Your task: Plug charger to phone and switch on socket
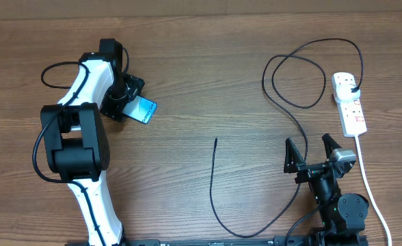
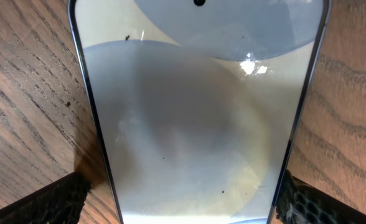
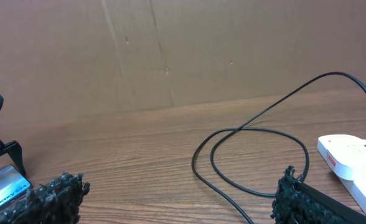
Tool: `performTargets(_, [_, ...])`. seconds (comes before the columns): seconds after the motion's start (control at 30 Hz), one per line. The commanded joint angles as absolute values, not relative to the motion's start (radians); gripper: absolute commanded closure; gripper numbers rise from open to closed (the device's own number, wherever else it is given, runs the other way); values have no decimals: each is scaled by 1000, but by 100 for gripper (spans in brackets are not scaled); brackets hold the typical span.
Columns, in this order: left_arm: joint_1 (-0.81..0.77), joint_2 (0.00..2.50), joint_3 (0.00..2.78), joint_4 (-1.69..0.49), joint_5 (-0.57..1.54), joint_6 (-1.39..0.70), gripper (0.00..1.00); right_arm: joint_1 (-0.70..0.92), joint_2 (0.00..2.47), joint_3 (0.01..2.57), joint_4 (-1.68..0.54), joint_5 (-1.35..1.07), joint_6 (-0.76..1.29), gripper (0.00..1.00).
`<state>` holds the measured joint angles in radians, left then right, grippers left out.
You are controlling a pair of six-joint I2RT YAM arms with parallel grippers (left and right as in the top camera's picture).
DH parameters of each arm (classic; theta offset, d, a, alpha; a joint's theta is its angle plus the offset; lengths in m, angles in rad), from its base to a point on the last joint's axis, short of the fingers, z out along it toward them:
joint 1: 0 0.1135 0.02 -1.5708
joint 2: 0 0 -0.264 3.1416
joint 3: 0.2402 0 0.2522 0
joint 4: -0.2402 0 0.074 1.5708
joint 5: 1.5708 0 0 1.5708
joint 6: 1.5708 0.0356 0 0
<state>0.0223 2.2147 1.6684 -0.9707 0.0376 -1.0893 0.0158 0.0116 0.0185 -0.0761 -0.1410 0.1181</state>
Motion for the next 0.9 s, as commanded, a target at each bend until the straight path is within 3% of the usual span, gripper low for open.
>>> performTargets(0.0, [33, 2221, 1649, -963, 73, -1077, 0, 22, 3, 8, -73, -131, 114, 0])
performTargets(0.87, [33, 2221, 1561, -901, 185, -1097, 0, 22, 3, 8, -73, -131, 114, 0])
